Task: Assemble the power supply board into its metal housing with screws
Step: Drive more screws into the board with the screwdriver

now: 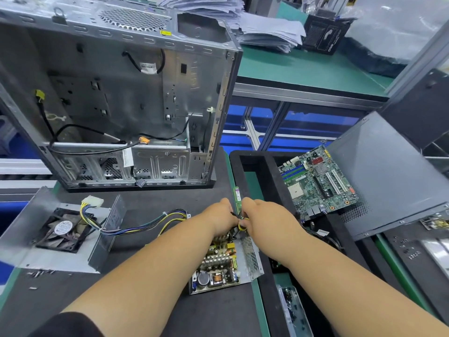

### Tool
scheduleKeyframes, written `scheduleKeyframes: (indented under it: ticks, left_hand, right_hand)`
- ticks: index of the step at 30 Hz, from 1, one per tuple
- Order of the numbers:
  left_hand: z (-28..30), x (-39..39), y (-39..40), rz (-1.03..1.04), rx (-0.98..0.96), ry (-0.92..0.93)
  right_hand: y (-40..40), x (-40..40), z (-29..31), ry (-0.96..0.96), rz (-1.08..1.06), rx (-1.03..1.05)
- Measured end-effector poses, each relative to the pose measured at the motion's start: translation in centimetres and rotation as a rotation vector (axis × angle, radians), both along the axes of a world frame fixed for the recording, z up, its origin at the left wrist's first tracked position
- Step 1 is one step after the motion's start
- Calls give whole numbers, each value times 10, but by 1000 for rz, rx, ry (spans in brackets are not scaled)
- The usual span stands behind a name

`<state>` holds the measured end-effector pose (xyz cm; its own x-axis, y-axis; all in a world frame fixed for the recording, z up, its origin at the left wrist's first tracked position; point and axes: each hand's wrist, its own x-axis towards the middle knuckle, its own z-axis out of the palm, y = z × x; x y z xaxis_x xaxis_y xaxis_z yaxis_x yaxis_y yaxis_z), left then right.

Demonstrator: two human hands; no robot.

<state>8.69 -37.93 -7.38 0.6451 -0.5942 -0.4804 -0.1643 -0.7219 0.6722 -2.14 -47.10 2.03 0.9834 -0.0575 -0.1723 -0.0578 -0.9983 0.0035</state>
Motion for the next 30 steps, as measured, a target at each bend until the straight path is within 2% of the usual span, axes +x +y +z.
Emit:
scheduleKeyframes:
  ticks: [9, 12, 17, 26, 30]
  left_hand:
    - [3, -3, 1, 9, -33, -9]
    - [1, -2, 1, 7, -32, -16]
    - [-2, 0, 0, 10, -8, -5]
    - [-2, -1, 0, 15, -2, -21]
    - [8, -8, 3, 75, -144, -16]
  right_hand:
    - [11, 7, -4, 20, -106, -108]
    - [8, 8, -2, 17, -111, -89]
    - [0, 4, 5, 54, -3, -6]
    - [0, 5, -4, -2, -72, -39]
    - [-3, -2, -1, -38, -42, 25]
